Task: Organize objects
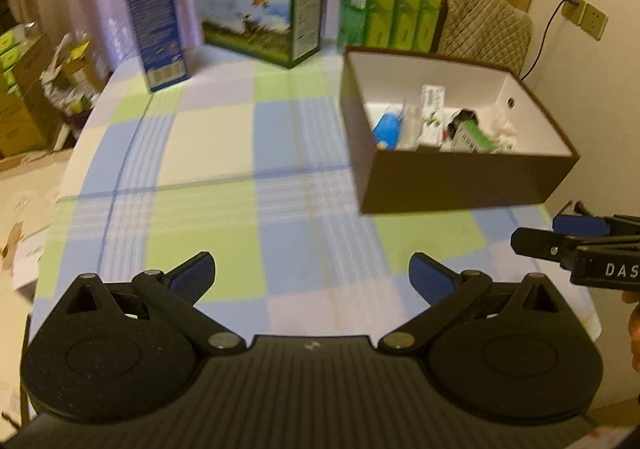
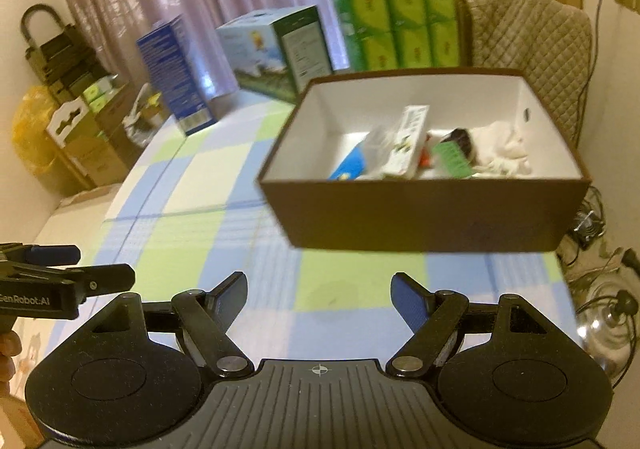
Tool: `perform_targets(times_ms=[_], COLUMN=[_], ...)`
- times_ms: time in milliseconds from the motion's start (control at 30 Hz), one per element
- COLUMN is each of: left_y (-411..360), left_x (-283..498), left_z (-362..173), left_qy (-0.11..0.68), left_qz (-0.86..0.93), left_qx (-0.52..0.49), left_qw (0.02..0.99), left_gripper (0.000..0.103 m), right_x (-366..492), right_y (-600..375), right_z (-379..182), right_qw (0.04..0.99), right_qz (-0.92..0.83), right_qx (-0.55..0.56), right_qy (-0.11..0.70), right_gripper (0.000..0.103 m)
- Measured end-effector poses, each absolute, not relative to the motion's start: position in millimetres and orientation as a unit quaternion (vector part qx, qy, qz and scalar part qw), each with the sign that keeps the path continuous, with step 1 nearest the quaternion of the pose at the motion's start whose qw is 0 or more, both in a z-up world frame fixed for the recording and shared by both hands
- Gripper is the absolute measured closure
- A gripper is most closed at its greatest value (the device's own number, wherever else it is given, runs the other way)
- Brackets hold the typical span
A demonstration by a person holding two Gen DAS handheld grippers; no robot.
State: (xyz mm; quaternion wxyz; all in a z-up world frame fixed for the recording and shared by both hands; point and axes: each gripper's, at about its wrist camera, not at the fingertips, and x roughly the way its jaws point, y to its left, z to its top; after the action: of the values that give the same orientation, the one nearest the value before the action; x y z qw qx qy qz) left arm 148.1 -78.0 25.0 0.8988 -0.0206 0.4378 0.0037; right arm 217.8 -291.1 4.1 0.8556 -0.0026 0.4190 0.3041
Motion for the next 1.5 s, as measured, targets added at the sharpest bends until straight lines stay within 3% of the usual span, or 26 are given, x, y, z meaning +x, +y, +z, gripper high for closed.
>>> perform_targets(times_ms=[667, 1500], left_y=[-7.7, 6.0], left_x=[43.3, 29.0], left_z=[12.4, 8.5], left_qy=[0.455, 0.457], left_qz=[0.038, 0.039], left_qx=[-0.047, -0.049], left_qw=[0.889, 0.887], left_gripper=[0.001, 0.001], right_x=[120.3, 104.0], right_y=[-233.1, -217.6], right_z=[-14.7, -22.5], right_qw=[0.831, 0.824], right_qz=[0.344, 0.347], right_qx=[-0.041, -0.047], right_qy=[0.436, 0.446], right_gripper=[0.027, 0.027])
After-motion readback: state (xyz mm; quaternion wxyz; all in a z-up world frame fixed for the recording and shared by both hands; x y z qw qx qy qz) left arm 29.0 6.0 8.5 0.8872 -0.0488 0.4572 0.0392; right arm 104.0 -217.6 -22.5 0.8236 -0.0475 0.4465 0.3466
